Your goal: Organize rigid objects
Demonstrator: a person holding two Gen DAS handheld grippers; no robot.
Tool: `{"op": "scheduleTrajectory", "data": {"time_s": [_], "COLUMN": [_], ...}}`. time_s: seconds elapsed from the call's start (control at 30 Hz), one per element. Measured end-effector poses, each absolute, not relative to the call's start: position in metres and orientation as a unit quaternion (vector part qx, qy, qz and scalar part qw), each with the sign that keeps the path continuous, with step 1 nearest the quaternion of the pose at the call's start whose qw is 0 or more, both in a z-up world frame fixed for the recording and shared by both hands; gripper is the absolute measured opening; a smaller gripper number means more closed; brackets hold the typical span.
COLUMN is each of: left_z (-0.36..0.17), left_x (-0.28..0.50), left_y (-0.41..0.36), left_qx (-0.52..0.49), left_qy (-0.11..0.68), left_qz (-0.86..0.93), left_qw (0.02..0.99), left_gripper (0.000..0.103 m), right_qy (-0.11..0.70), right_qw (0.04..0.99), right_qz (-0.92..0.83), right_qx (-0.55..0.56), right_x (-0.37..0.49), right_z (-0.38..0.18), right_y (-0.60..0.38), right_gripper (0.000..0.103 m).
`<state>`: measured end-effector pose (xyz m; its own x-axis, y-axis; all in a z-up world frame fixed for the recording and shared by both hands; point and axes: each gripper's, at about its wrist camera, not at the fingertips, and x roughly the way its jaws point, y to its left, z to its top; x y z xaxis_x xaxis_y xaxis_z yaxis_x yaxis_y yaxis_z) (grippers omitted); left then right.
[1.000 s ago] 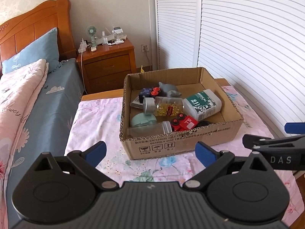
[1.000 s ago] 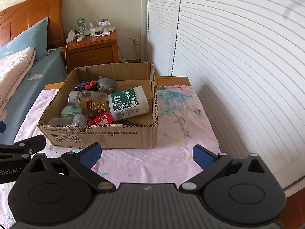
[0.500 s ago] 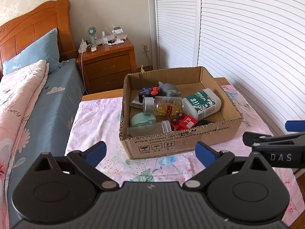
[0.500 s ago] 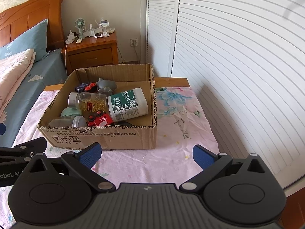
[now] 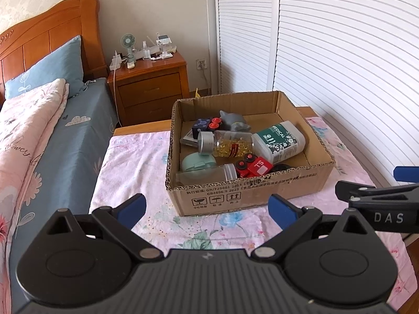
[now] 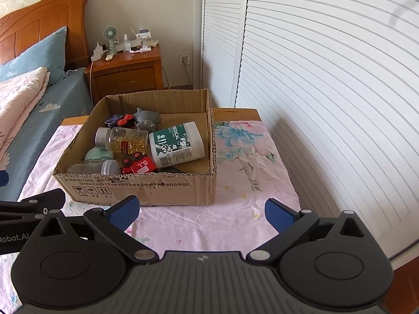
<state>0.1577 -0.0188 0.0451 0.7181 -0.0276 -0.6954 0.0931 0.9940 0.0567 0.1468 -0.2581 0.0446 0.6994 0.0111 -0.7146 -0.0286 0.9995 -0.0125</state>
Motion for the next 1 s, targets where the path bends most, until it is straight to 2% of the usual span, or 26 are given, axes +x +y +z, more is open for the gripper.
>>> {"op": "scheduleTrajectory", "data": {"time_s": [1.0], "left_z": [0.0443], "left_x": [0.1592], "left_y": [-0.0208], "left_qx": [0.038], "left_qy": [0.375], "left_qz": [-0.034], "left_qw": [0.925], "left_gripper": [0.099], "right_qy": [0.385], "right_qw": [0.923], "right_qz": [0.002], "right_qx": [-0.012], "right_x": [0.1494], "right_z": [0.0423], "right_y": [-0.2617], "right_gripper": [0.103]}}
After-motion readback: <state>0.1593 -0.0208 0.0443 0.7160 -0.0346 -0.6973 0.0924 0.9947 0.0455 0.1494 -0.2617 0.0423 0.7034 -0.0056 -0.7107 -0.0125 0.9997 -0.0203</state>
